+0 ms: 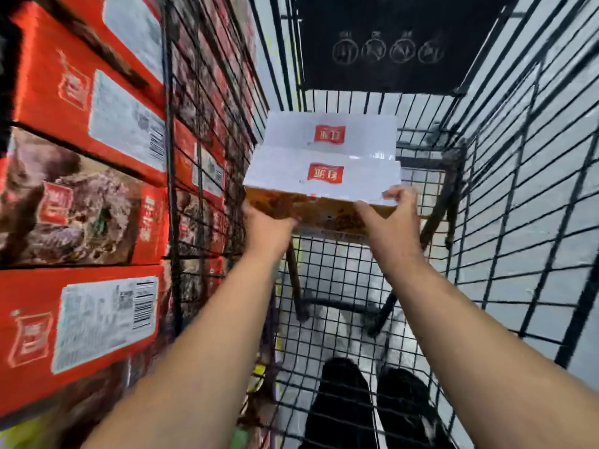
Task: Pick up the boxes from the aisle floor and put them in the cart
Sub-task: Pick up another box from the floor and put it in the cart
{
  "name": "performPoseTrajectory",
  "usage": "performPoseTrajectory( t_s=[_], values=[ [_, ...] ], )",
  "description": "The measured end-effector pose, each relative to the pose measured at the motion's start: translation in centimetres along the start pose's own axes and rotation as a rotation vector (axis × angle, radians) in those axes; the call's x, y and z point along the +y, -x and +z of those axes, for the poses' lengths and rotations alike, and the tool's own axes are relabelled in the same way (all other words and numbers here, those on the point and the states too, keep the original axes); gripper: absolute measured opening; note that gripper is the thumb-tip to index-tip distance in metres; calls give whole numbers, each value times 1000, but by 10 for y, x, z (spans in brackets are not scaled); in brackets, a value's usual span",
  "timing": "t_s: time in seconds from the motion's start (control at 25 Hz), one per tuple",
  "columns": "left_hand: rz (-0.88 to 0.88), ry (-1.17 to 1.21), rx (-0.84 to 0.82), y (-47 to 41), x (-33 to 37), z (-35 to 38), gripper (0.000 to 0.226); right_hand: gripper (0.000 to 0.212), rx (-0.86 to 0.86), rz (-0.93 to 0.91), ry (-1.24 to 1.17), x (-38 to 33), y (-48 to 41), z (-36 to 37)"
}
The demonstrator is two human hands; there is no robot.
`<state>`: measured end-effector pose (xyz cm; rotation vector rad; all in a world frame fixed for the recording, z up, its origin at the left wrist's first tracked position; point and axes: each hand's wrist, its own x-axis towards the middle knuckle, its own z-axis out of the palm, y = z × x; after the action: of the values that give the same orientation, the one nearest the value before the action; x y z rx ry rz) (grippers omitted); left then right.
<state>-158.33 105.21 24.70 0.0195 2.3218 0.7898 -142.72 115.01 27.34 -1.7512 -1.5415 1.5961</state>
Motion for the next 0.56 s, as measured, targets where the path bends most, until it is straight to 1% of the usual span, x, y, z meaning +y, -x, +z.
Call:
performPoseTrajectory(
  t_s=[0.16, 0.24, 0.36, 0.4, 0.44, 0.48, 0.56],
  values=[
    [-49, 21, -32, -20, -2, 15, 98, 36, 42, -57, 27, 11, -18, 13],
    [-90, 31, -55, -24, -7, 21, 93, 38, 19, -90, 67, 19, -22, 18],
    [-103, 60, -52, -24, -7, 24, 78, 34, -24, -75, 116, 29, -28, 21],
    [-102, 86, -54, -24, -5, 24, 77, 33, -36, -69, 117, 30, -30, 21],
    [-94, 114, -62, -23, -4, 25, 80, 33, -47, -66, 109, 31, -32, 20],
    [-82, 154, -64, -20, -3, 24, 90, 33, -59, -67, 118, 30, -33, 19],
    [-83, 186, -79, -7, 4, 19, 116, 33, -68, -71, 158, 25, -30, 14]
  ],
)
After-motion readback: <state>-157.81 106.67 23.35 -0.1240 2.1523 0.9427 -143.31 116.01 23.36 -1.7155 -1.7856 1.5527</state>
